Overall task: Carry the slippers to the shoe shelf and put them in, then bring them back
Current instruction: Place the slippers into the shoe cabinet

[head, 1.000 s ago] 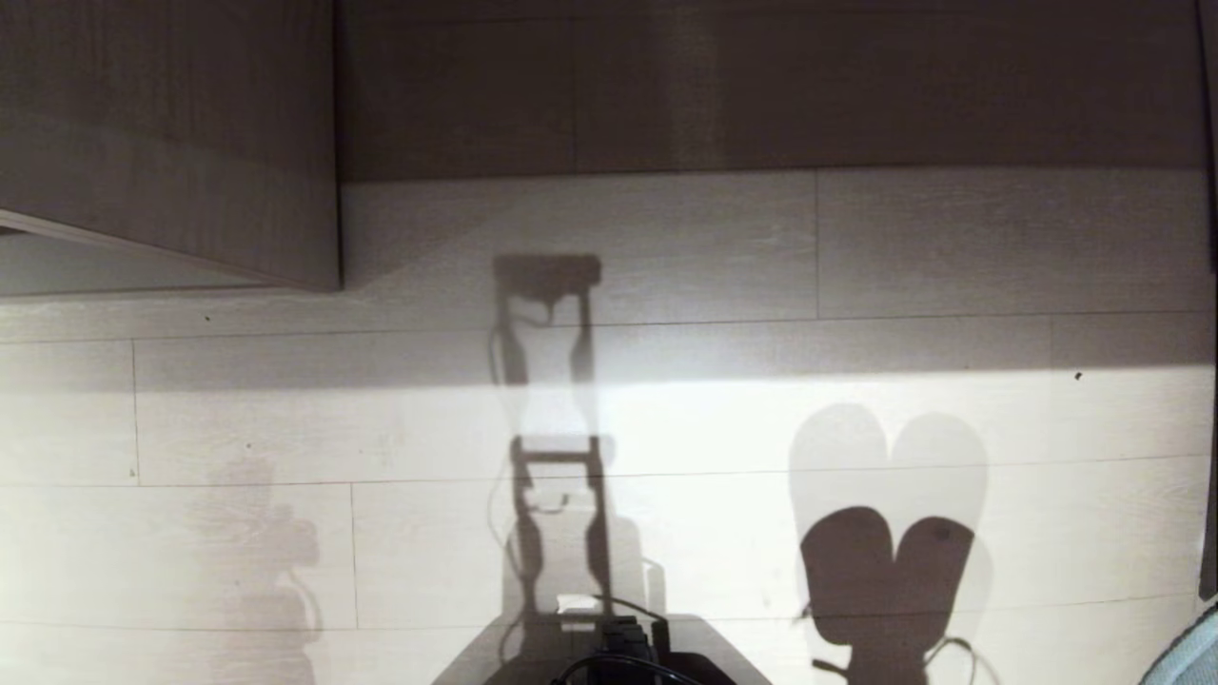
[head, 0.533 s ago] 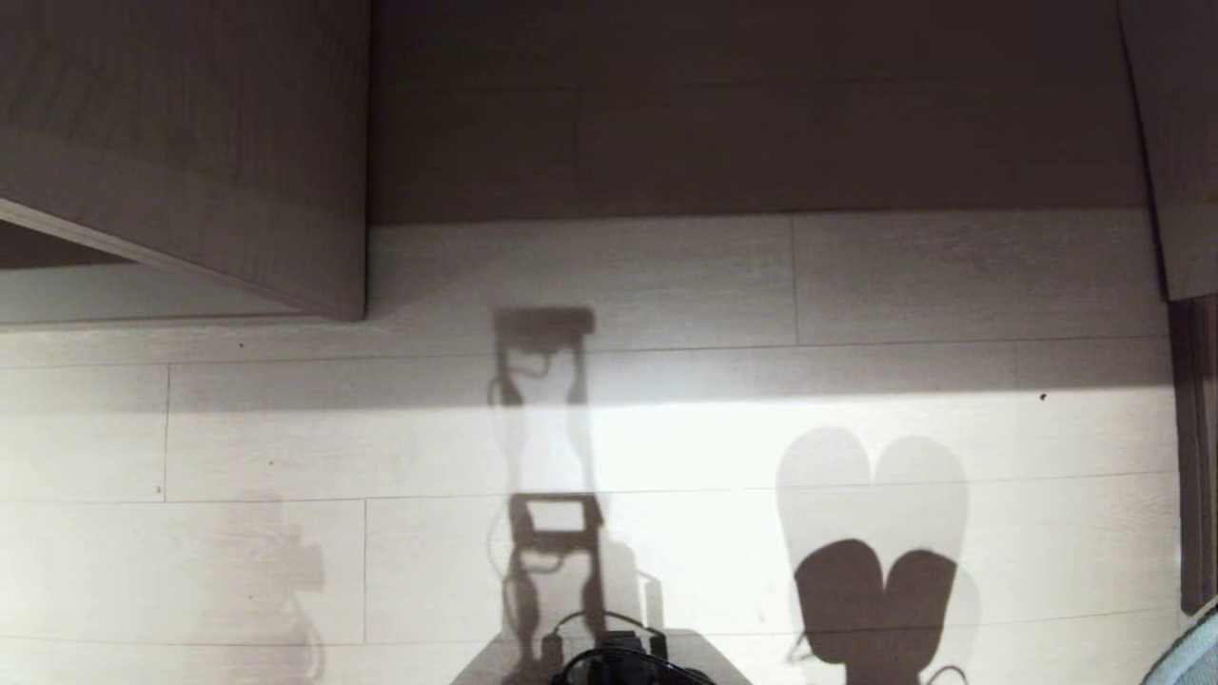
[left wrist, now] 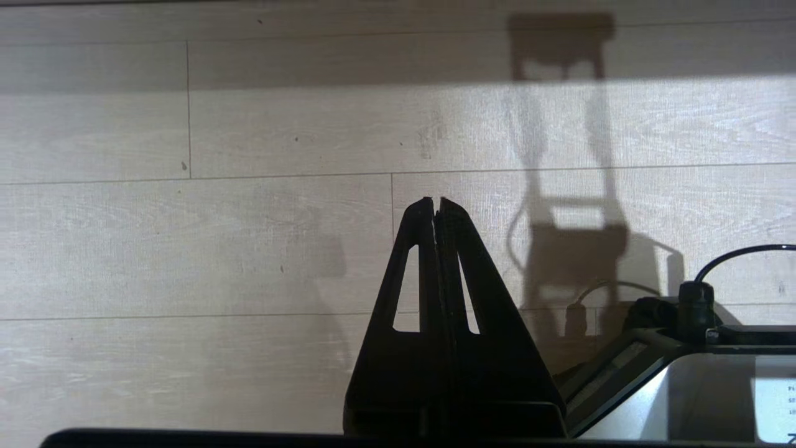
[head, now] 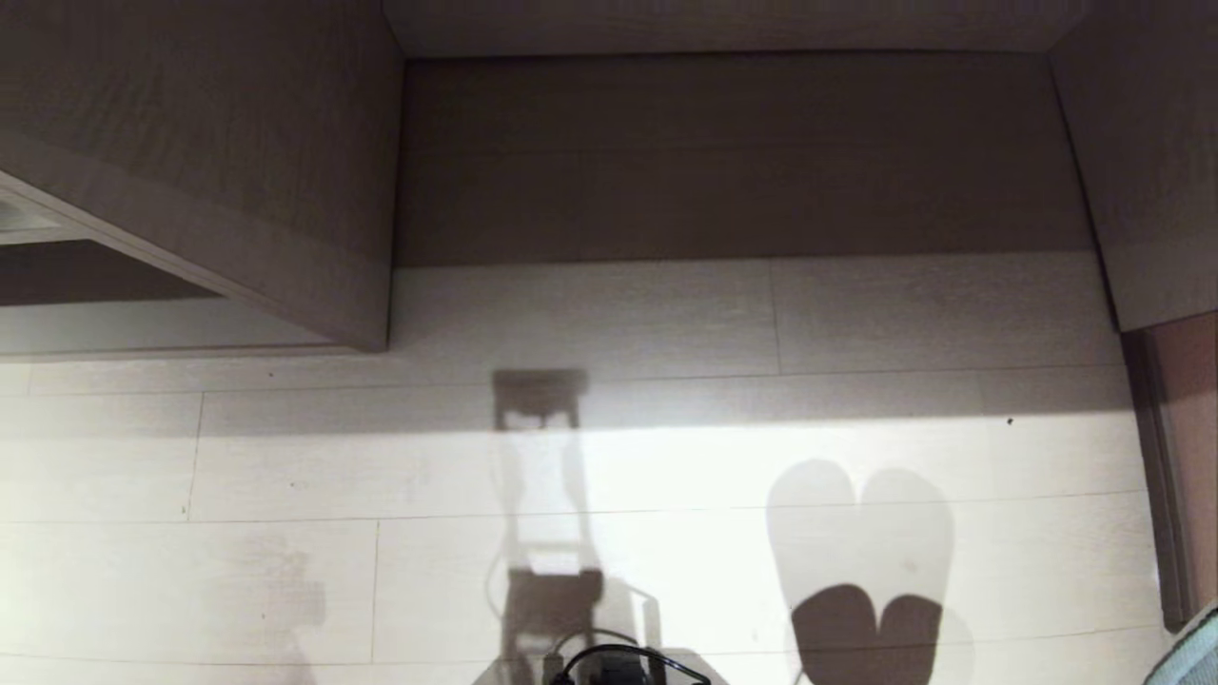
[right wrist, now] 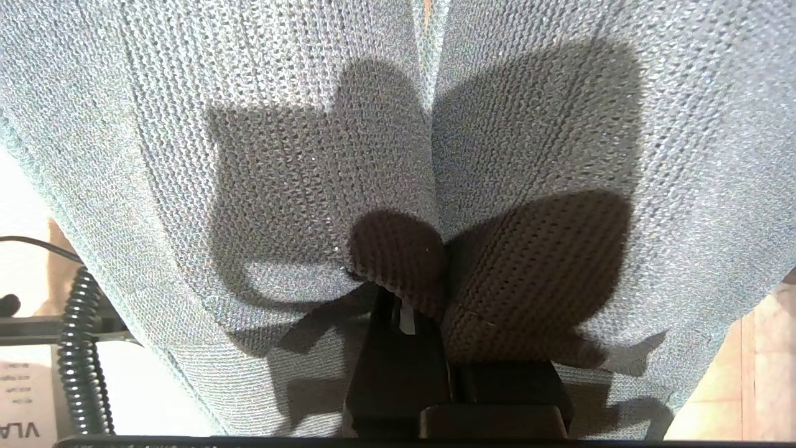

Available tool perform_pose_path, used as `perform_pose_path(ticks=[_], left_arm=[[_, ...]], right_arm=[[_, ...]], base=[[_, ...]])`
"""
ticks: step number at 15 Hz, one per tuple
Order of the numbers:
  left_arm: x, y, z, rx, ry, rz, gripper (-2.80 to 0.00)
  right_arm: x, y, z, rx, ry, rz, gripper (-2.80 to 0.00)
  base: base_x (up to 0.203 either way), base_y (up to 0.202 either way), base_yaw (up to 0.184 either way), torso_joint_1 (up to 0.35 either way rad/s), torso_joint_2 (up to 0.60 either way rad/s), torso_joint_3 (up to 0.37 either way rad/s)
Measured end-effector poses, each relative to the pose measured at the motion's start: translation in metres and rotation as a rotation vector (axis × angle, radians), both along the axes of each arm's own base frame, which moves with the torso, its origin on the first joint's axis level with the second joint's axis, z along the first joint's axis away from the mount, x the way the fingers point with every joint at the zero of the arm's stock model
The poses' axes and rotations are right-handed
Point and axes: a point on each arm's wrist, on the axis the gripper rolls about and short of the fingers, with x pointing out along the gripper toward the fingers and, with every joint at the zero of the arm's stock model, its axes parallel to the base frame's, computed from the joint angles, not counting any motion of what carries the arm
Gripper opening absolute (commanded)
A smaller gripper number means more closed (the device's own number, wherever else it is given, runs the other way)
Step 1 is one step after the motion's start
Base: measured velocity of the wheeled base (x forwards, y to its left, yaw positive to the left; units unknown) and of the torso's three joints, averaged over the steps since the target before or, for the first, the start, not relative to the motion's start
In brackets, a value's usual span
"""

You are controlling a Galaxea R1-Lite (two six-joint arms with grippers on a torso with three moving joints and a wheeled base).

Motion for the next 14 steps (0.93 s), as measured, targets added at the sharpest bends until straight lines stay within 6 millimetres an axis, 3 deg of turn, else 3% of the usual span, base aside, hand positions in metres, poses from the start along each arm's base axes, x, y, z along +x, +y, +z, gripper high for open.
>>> perform_pose_path(ticks=[14], left_arm=[[0.0, 0.0, -0.0001, 0.0, 0.0, 0.0, -2.8]], right_arm=[[0.0, 0.0, 0.0, 0.002, 0.001, 0.0, -2.8]], base=[[0.0, 0.0, 0.0, 0.002, 0.0, 0.203]])
